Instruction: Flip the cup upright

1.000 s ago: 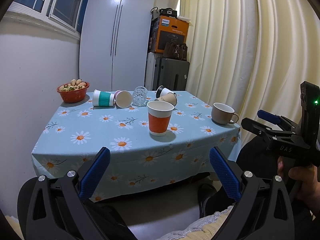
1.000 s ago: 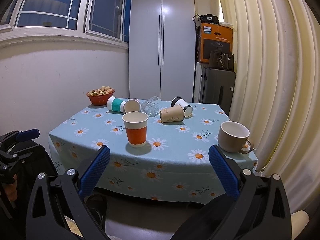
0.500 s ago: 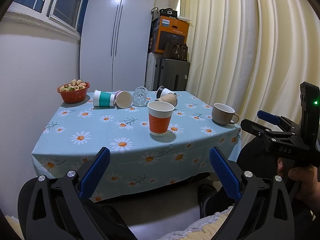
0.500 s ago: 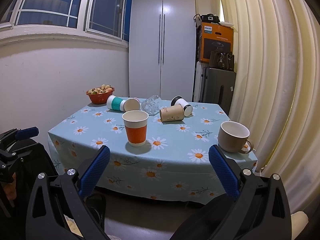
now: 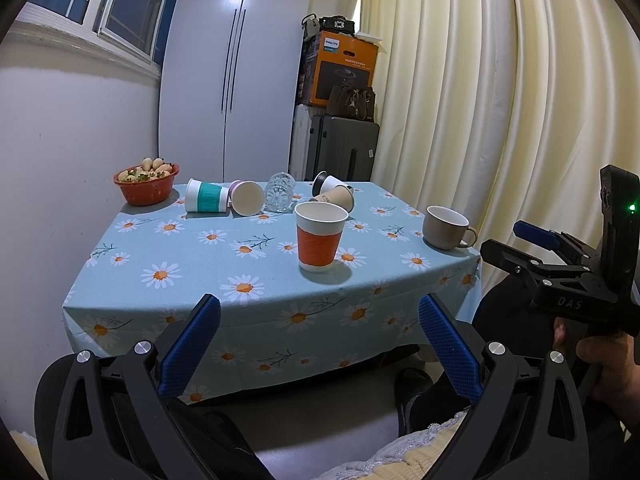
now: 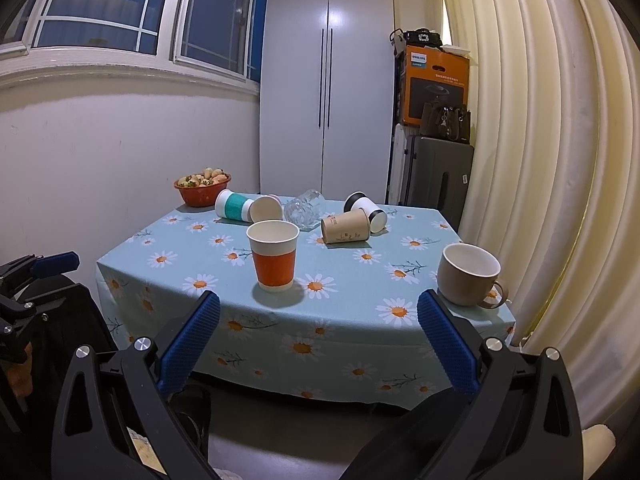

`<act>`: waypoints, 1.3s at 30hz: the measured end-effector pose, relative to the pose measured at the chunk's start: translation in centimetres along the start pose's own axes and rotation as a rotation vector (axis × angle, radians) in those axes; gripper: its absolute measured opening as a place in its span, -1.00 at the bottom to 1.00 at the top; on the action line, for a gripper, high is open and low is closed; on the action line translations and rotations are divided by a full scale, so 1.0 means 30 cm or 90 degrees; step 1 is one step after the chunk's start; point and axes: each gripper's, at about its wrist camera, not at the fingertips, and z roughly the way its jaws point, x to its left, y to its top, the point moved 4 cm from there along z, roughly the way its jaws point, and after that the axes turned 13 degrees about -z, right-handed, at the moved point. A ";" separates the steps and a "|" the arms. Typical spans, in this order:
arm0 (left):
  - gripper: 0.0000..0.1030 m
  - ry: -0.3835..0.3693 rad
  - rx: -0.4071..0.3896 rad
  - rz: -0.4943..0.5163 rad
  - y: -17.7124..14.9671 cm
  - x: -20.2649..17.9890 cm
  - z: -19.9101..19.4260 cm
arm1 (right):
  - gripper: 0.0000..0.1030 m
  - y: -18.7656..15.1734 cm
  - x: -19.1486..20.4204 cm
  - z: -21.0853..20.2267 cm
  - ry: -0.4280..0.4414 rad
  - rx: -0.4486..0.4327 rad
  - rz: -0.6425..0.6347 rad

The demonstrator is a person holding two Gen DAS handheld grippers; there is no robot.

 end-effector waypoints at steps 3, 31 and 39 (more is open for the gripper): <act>0.88 -0.001 0.000 0.002 0.000 -0.003 0.000 | 0.90 -0.001 0.000 -0.001 0.000 0.000 0.000; 0.88 -0.001 0.000 0.001 -0.004 -0.012 0.003 | 0.90 -0.002 0.001 0.003 -0.001 0.001 -0.007; 0.88 -0.001 0.000 0.001 -0.006 -0.014 0.003 | 0.90 0.000 0.005 0.004 -0.001 0.002 -0.007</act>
